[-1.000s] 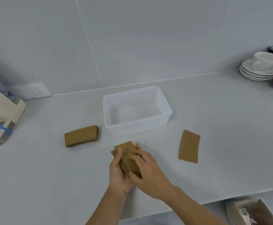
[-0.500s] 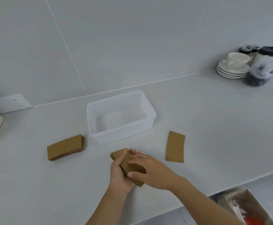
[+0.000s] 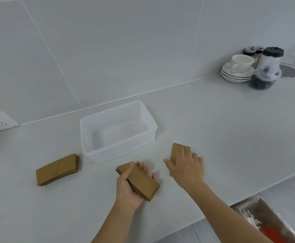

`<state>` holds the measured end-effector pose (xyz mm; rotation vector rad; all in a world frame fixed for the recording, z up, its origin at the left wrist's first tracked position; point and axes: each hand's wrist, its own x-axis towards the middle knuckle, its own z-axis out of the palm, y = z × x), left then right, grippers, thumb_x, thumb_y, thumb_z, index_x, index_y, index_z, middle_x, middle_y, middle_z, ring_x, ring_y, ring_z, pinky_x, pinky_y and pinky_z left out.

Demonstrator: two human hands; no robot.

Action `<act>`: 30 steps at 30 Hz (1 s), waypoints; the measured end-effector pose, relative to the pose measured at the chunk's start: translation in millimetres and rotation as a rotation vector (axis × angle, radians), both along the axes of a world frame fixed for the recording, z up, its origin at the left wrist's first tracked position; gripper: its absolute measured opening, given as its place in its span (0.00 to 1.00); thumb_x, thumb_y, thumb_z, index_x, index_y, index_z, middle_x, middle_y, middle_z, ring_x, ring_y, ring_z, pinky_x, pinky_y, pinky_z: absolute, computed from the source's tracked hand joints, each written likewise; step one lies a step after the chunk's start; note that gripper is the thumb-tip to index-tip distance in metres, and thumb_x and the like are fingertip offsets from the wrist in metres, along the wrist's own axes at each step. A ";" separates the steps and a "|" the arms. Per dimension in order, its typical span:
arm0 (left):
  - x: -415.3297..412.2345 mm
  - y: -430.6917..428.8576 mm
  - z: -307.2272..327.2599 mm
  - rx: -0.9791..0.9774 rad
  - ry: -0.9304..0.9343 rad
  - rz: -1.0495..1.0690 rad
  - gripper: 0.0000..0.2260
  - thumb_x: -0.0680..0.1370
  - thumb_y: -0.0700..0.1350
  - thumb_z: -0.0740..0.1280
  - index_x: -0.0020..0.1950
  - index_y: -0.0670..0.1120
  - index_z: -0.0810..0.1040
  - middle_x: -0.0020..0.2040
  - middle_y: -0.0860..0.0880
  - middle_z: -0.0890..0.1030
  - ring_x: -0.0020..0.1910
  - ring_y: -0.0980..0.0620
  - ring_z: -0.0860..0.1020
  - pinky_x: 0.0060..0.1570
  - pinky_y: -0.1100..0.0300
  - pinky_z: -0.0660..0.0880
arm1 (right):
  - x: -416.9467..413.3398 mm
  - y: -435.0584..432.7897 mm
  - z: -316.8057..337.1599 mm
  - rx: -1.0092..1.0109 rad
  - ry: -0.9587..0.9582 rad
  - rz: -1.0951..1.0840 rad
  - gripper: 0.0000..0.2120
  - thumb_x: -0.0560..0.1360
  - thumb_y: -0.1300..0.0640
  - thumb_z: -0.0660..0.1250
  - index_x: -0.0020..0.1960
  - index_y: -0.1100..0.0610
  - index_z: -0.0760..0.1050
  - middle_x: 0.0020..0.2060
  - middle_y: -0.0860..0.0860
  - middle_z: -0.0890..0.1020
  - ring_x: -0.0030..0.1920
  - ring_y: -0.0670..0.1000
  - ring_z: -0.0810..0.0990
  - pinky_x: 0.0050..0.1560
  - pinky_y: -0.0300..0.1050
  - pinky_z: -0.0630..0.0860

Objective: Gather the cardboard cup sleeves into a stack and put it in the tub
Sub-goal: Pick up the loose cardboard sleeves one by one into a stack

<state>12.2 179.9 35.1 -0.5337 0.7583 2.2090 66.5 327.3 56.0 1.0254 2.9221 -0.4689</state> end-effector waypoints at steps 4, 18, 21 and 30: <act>-1.7 1.4 -1.6 -0.004 0.007 0.005 0.07 0.69 0.45 0.69 0.43 0.43 0.79 0.41 0.46 0.81 0.44 0.47 0.78 0.57 0.42 0.73 | 3.1 6.6 -23.5 0.017 -0.115 -0.079 0.39 0.73 0.34 0.51 0.74 0.57 0.44 0.70 0.60 0.62 0.71 0.59 0.60 0.70 0.53 0.57; -2.7 7.5 -9.4 0.019 -0.012 0.021 0.12 0.67 0.45 0.70 0.48 0.42 0.79 0.42 0.45 0.82 0.44 0.47 0.78 0.54 0.42 0.75 | 13.3 -2.0 -35.4 -0.069 0.029 0.043 0.28 0.75 0.53 0.57 0.72 0.58 0.53 0.70 0.55 0.64 0.69 0.55 0.62 0.68 0.48 0.59; -3.4 8.4 -6.8 0.039 -0.027 0.029 0.13 0.67 0.46 0.70 0.49 0.42 0.78 0.44 0.45 0.81 0.45 0.47 0.78 0.53 0.43 0.75 | 11.4 -5.4 -30.9 -0.138 0.125 0.073 0.27 0.71 0.57 0.61 0.69 0.58 0.60 0.66 0.54 0.69 0.65 0.55 0.67 0.65 0.47 0.61; -13.3 -5.0 -4.2 0.041 0.016 0.013 0.21 0.66 0.54 0.71 0.55 0.45 0.77 0.51 0.46 0.79 0.51 0.46 0.77 0.52 0.48 0.75 | -4.1 -29.4 -3.0 -0.373 0.353 0.365 0.19 0.70 0.58 0.64 0.61 0.54 0.70 0.62 0.47 0.67 0.59 0.47 0.65 0.58 0.38 0.58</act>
